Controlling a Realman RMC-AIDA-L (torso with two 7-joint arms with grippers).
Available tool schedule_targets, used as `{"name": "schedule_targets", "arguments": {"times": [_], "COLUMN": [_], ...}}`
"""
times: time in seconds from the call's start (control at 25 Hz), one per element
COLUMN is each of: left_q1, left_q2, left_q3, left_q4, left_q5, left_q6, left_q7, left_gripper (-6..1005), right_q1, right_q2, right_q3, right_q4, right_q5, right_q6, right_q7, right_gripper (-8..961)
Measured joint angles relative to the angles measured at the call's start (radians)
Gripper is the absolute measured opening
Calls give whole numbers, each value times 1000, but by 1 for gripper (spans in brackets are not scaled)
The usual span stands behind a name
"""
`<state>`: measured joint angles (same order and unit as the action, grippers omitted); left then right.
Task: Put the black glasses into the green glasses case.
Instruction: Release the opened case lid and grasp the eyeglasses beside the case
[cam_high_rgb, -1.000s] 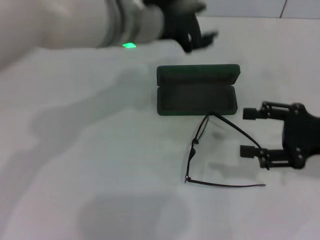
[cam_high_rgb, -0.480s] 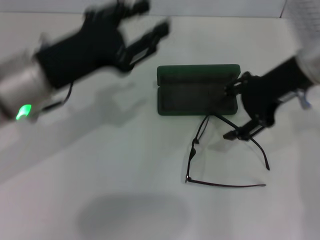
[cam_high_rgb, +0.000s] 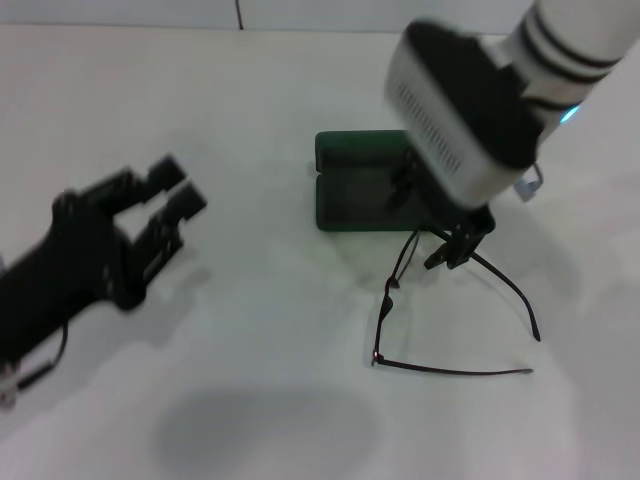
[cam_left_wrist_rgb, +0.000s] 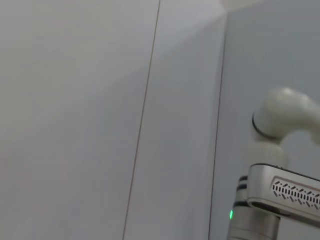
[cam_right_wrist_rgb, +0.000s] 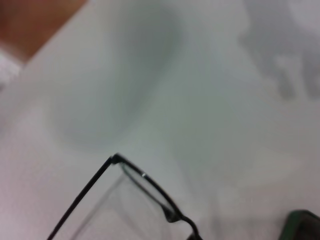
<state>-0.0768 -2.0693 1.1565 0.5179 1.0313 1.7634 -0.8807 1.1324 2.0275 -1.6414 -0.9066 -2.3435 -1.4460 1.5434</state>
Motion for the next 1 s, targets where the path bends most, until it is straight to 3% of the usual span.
{"name": "schedule_targets", "arguments": {"times": [0.12,0.24,0.36,1.0], "left_q1": [8,14,17,12], "left_q2": [4,4,-1,-12], "left_q3": [-3,-1,2,-5], "left_q4": [-95,-202,-258,-275], "left_q5": [17,48,57,41], "left_q6": [20,22,24,24], "left_q7": [74,151,211,228], "left_gripper": [337,260,244,211], "right_q1": [22,39,45,79], "right_q2": [0,0,0,0], "right_q3": [-150,-243,-293,-544], "right_q4": [-12,-15,-29,-78], "right_q5": [0,27,40,112], "right_q6": [64,107,133,143], "right_q7": [37,47,51,128], "right_gripper": [757,756,756,680]}}
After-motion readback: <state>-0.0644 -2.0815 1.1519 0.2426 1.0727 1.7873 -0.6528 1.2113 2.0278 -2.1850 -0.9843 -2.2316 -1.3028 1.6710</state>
